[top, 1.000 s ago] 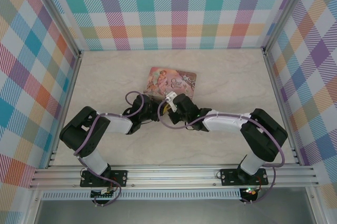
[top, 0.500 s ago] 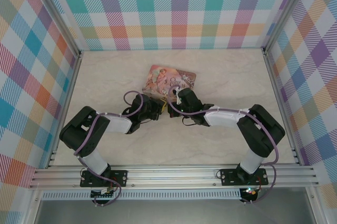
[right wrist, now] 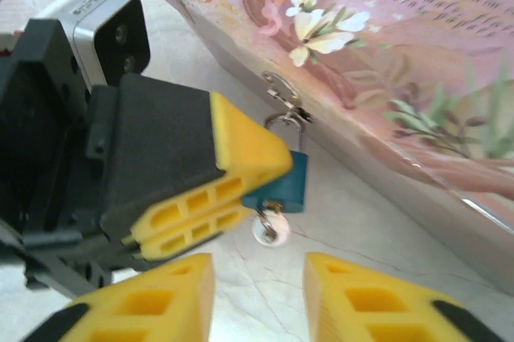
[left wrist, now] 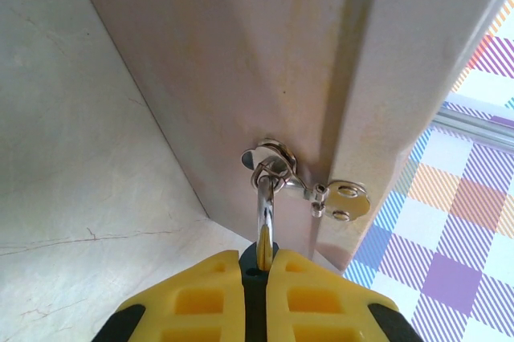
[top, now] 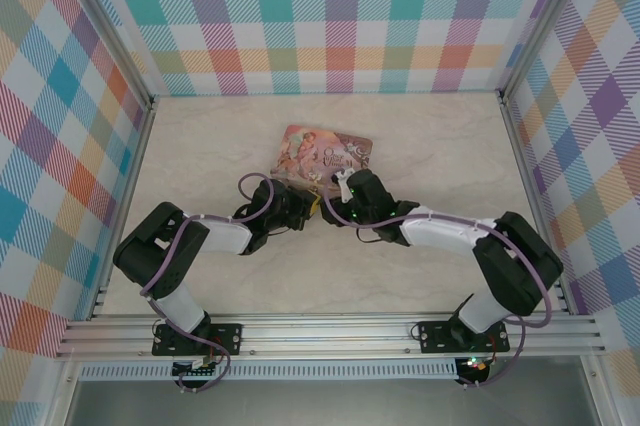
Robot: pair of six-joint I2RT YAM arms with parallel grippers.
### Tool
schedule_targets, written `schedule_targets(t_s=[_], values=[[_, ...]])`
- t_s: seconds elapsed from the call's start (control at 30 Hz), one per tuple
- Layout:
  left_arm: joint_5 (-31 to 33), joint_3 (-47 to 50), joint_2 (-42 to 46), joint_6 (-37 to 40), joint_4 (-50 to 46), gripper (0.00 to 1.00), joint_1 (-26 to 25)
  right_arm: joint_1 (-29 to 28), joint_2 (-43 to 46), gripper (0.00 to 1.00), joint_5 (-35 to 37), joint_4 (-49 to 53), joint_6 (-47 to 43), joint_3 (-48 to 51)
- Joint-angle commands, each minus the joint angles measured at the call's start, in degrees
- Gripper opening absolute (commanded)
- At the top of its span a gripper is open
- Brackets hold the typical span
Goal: Unlock the padlock with the key
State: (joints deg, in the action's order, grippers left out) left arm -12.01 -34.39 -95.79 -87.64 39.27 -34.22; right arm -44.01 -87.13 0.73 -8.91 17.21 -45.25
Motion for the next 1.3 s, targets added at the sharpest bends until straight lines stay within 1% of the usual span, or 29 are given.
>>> schedule_targets(t_s=[0.0, 0.1, 0.17, 0.23, 0.3, 0.33, 0.4, 0.57, 0.7, 0.83, 1.13, 1.27], values=[[-1.00, -1.12, 0.43, -0.77, -0.09, 0.00, -0.46, 0.50, 2.70, 0.42, 1.61, 0.08, -11.17, 3.04], [-1.25, -1.03, 0.56, -0.78, -0.18, 0.00, -0.42, 0.37, 3.26, 0.48, 0.39, -4.98, -19.10, 6.58], [-1.27, -1.03, 0.95, -0.68, -0.78, 0.00, -0.49, -0.55, 3.20, 0.49, 0.27, -9.88, -27.19, 9.07], [-1.35, -0.86, 1.39, -0.57, -1.21, 0.00, -0.43, -2.34, 2.49, 0.50, 3.35, -13.82, -36.16, 10.76], [-1.22, -0.76, 1.65, -0.42, -1.49, 0.00, -0.44, -3.41, 0.94, 0.50, 6.51, -15.54, -43.14, 10.53], [-1.19, -0.69, 1.67, -0.44, -1.47, 0.00, -0.50, -3.81, -0.04, 0.50, 8.54, -16.64, -45.59, 10.07], [-1.27, -0.63, 1.63, -0.52, -1.48, 0.00, -0.49, -4.29, -1.41, 0.49, 10.27, -19.16, -49.67, 9.65], [-1.44, -0.85, 1.62, -0.52, -1.47, 0.00, -0.50, -6.51, -6.18, 0.48, 15.51, -22.12, -57.43, 7.16], [-1.45, -0.78, 1.63, -0.52, -1.52, 0.00, -0.44, -6.79, -8.19, 0.45, 17.36, -25.26, -57.97, 6.81], [-1.52, -0.81, 1.48, -0.54, -1.47, 0.00, -0.42, -6.79, -8.14, 0.41, 17.35, -25.53, -56.94, 6.15], [-1.52, -0.67, 1.32, -0.54, -1.34, 0.00, -0.44, -6.84, -8.26, 0.27, 16.08, -24.68, -56.70, 4.99], [-1.61, -0.72, 1.39, -0.56, -1.23, 0.00, -0.48, -6.95, -8.73, 0.23, 15.79, -24.56, -56.42, 4.52]])
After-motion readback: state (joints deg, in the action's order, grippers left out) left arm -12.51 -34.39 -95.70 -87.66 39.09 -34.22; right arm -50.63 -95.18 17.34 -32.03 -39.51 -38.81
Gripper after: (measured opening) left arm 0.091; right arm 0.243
